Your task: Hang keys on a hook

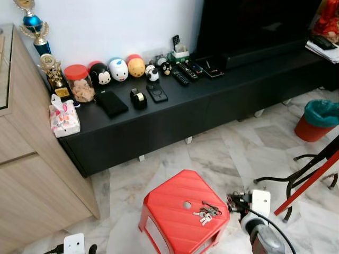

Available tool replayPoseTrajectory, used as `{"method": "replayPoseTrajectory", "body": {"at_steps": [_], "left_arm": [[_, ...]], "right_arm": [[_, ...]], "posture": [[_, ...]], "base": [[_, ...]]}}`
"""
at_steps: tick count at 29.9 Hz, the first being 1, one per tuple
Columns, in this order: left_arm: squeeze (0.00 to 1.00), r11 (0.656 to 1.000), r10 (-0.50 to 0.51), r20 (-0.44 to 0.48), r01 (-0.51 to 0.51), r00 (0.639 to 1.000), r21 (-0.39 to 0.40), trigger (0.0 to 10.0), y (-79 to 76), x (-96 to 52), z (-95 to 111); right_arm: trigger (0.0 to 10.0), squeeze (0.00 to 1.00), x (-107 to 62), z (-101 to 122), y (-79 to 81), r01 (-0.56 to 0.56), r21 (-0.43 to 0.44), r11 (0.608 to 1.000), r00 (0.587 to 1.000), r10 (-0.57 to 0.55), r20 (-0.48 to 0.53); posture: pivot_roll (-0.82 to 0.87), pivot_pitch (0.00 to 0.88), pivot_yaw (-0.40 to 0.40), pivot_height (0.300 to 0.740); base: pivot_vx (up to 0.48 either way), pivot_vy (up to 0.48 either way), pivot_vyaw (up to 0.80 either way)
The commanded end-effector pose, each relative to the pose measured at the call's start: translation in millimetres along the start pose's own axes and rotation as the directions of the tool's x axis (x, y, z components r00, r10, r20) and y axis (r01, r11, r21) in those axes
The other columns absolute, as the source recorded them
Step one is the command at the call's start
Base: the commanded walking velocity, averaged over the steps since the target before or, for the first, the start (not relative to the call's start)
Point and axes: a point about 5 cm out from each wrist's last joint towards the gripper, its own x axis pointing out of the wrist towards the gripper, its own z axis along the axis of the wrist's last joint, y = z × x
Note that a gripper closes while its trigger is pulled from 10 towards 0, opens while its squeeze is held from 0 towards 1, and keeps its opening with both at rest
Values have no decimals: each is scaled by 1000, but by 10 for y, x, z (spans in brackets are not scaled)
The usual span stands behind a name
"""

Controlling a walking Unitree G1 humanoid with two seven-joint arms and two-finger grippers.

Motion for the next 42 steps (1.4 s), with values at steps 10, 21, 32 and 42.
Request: {"method": "replayPoseTrajectory", "body": {"at_steps": [10,21,32,42], "left_arm": [[0,1000,-27,-129,27,991,-4,10000,5,-46,-200],[0,998,-54,-187,57,981,15,10000,-25,-48,-246],[0,997,-56,-256,68,965,37,10000,76,-72,-323],[0,998,-48,-263,60,964,38,10000,122,-82,-340]], "right_arm": [[10000,0,-199,-522,-127,96,-58,994,955,-109,-276],[10000,0,-127,-473,40,45,-26,999,960,-50,-274],[10000,0,-237,-651,-32,70,-24,997,939,-74,-336],[10000,0,-227,-659,23,55,-18,998,938,-58,-341]], "posture": [[23,0,-60,740],[10,0,-43,740],[8,0,-35,740],[19,0,-27,740]], "base": [[0,0,0],[0,0,0],[-88,0,0],[-169,0,0]]}}
